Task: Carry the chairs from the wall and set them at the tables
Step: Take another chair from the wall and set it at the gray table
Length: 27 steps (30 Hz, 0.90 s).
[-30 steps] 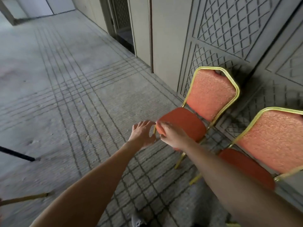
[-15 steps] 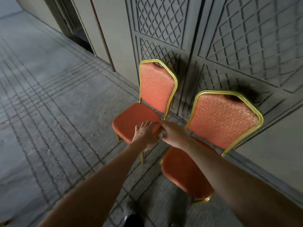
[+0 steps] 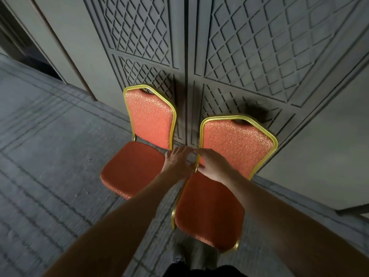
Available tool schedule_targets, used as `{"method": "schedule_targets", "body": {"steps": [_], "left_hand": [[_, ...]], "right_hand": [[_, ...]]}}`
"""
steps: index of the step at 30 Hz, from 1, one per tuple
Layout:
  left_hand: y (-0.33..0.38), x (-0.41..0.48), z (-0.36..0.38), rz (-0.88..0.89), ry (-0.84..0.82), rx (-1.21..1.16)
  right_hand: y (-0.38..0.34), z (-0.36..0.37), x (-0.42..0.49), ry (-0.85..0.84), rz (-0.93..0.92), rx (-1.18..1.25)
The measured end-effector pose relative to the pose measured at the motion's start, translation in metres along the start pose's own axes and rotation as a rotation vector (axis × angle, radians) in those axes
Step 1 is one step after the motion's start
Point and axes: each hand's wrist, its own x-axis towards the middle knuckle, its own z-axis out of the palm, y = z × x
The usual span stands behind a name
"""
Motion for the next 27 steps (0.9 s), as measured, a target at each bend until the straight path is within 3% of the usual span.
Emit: {"method": "schedule_targets", "body": {"steps": [8,16,27], "left_hand": [[-0.033,0.012,-0.020,-0.115,0.049,0.071],[-0.114,0.024,-0.065,-0.139,0.097,0.060],[-0.324,0.062,-0.154,-0.033,-0.003,0.037]], "right_hand": [[-0.013,0.002,0.056,-0.034,-0.124,0.063],[-0.076,0.028,0.120,-0.064,-0.176,-0.024],[-0.227,0.089,0.257,-0.016,0.066,0.013]]}}
